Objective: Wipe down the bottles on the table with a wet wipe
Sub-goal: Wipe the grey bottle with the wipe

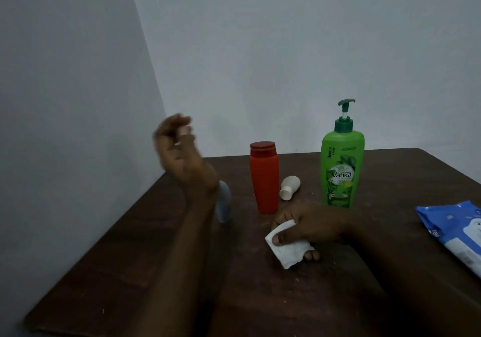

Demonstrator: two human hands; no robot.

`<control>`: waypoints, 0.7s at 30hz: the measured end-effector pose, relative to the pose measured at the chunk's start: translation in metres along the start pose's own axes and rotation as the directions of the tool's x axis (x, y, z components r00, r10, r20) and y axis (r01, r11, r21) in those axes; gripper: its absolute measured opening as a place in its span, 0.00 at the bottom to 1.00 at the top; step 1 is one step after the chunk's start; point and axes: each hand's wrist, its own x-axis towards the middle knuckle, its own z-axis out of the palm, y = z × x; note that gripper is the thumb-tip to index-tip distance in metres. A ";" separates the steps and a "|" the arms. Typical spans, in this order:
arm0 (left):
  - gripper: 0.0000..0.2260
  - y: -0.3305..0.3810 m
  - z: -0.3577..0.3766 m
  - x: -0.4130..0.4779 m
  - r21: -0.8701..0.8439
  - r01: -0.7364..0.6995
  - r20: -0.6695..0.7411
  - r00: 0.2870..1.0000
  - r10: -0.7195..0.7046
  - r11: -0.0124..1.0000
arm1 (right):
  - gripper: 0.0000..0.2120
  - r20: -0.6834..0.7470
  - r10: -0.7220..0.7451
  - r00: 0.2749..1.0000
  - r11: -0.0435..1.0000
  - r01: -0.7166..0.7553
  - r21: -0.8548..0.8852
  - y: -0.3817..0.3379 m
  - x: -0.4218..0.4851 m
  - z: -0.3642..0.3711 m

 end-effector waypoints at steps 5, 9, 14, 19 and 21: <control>0.05 0.000 -0.027 0.041 0.135 0.485 -0.187 0.869 -0.458 0.864 | 0.04 -0.157 -0.105 0.982 0.994 0.108 0.015 0.003 0.009 0.003; 0.20 -0.016 -0.062 0.014 0.669 0.507 0.055 0.695 -0.717 0.543 | 0.05 -0.287 -0.163 0.944 0.987 0.161 -0.030 0.000 0.010 0.000; 0.57 -0.014 -0.095 -0.026 0.932 0.293 0.104 0.345 -0.933 0.212 | 0.06 -0.530 -0.330 0.781 0.943 0.248 -0.223 0.001 0.018 0.005; 0.60 -0.032 -0.097 -0.047 0.941 0.167 0.189 0.461 -0.867 0.294 | 0.05 -0.569 -0.397 0.720 0.900 0.185 -0.394 0.003 0.015 0.006; 0.59 -0.041 -0.101 -0.052 0.940 0.134 0.205 0.512 -0.834 0.313 | 0.05 -0.572 -0.405 0.713 0.888 0.159 -0.430 0.005 0.016 0.006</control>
